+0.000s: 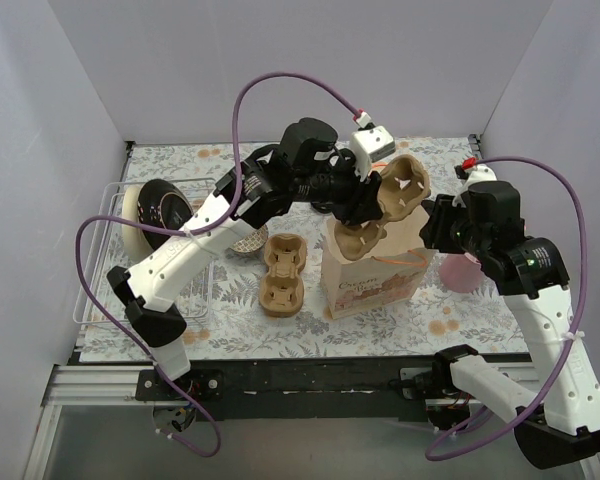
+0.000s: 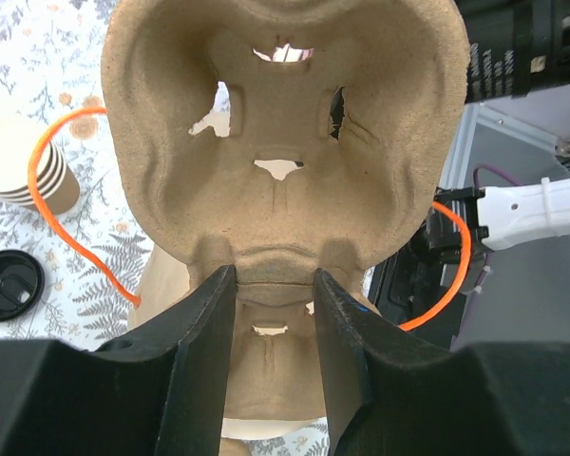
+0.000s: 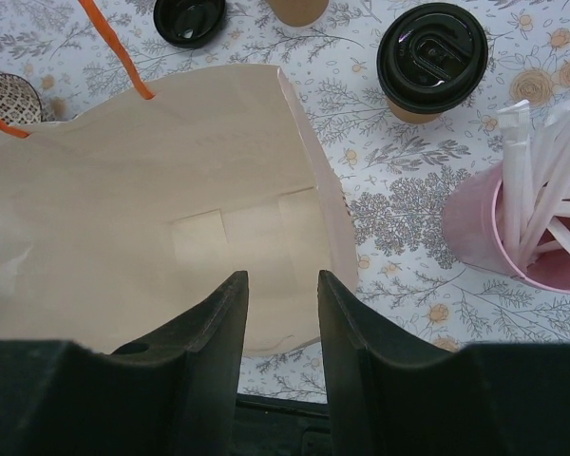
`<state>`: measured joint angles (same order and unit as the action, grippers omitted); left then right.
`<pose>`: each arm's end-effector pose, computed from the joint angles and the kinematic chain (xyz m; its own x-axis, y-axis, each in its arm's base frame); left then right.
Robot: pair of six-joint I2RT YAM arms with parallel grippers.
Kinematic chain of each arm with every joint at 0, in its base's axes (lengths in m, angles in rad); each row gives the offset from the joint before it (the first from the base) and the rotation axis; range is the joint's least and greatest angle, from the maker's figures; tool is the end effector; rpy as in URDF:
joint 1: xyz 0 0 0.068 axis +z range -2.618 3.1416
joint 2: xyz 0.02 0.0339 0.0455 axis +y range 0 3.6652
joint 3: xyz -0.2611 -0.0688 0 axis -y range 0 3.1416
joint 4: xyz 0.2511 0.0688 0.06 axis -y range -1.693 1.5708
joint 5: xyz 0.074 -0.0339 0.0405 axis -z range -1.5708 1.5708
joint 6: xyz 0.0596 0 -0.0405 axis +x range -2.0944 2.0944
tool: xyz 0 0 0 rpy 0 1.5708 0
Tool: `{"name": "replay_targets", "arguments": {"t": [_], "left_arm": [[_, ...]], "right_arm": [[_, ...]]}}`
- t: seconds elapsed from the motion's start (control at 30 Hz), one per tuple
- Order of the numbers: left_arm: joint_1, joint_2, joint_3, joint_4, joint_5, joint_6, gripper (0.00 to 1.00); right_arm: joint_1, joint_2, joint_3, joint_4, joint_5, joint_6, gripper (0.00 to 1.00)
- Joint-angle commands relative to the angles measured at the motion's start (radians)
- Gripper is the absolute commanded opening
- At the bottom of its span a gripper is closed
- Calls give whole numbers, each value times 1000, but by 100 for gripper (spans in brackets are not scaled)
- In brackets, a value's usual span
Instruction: Pack the takeout coffee
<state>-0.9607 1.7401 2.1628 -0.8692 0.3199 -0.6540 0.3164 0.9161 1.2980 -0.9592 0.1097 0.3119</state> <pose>0.2059 -0.3272 0.4722 -0.7685 0.0914 -0.6332 0.5959 0.4625 -0.6565 0.1762 0.0508 0.3972 -0.5618 0.1370 -0.8158 -0.0522 0.9783 0.2003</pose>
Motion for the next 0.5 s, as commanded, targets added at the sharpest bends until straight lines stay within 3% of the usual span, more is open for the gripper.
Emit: {"name": "replay_targets", "arguments": {"t": [0.0, 0.47], "left_arm": [[-9, -48, -49, -14, -21, 22, 21], [-12, -44, -98, -22, -18, 25, 22]], "right_arm": [[3, -8, 14, 59, 21, -10, 44], [-3, 41, 43, 73, 47, -36, 51]]}}
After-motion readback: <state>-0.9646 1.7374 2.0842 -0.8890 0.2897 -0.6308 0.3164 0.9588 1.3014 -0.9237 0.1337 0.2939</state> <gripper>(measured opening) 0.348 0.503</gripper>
